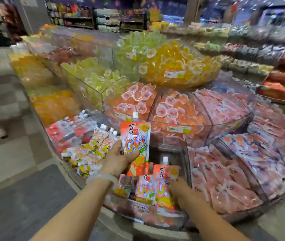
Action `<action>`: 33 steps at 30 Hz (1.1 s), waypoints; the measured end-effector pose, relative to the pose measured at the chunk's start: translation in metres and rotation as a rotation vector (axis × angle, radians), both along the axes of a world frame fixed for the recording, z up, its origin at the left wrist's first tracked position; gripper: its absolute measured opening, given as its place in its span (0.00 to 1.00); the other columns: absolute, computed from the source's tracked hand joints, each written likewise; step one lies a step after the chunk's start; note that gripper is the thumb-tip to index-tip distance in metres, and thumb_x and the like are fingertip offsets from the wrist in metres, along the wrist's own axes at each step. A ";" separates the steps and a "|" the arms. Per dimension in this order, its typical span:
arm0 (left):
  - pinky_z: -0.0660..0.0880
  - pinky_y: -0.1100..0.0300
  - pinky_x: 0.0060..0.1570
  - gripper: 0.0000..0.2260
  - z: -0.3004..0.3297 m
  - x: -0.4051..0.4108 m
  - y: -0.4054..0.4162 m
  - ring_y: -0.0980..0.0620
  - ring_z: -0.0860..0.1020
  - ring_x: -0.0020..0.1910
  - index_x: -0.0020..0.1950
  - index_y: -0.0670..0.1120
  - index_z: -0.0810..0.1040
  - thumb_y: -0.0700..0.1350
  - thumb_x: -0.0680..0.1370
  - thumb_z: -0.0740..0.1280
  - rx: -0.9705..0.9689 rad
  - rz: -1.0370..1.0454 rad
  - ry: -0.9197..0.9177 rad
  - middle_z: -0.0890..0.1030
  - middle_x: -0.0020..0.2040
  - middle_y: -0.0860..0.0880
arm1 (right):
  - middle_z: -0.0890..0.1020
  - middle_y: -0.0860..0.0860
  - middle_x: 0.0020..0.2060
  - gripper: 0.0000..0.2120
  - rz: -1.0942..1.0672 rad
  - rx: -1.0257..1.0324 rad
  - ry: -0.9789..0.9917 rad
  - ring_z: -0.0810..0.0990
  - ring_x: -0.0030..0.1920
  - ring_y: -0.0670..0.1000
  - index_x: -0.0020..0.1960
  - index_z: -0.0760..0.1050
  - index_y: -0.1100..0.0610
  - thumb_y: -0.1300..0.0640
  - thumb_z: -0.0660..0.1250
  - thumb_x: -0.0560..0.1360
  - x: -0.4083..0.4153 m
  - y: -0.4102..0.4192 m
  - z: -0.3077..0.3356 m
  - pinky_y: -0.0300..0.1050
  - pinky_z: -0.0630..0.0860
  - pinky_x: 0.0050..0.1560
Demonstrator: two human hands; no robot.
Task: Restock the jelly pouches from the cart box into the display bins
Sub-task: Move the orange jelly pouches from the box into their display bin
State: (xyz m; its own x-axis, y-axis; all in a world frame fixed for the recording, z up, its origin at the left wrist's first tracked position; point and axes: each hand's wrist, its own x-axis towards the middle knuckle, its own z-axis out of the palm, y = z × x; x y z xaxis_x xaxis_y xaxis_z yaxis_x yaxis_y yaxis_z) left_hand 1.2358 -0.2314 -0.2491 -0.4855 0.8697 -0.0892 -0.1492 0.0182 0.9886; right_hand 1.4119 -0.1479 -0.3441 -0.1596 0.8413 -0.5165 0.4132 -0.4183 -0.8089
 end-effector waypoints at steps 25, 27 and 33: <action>0.76 0.50 0.57 0.15 -0.042 -0.032 0.055 0.45 0.81 0.52 0.50 0.53 0.79 0.35 0.71 0.73 -0.101 -0.168 -0.020 0.84 0.49 0.46 | 0.79 0.58 0.54 0.11 0.603 0.426 -0.806 0.77 0.53 0.58 0.60 0.69 0.60 0.61 0.60 0.77 -0.024 0.027 0.047 0.45 0.69 0.42; 0.75 0.53 0.56 0.15 -0.042 -0.032 0.055 0.45 0.81 0.51 0.50 0.52 0.79 0.33 0.71 0.72 -0.083 -0.166 -0.036 0.84 0.48 0.47 | 0.77 0.56 0.51 0.12 0.643 0.332 -0.692 0.75 0.48 0.54 0.60 0.69 0.60 0.59 0.61 0.78 -0.023 0.031 0.050 0.42 0.67 0.42; 0.75 0.50 0.58 0.16 -0.045 -0.034 0.056 0.45 0.81 0.54 0.51 0.52 0.79 0.32 0.72 0.71 -0.063 -0.181 -0.054 0.84 0.50 0.46 | 0.76 0.54 0.49 0.10 0.735 0.198 -0.598 0.76 0.48 0.53 0.56 0.69 0.56 0.59 0.64 0.76 -0.012 0.045 0.064 0.46 0.73 0.47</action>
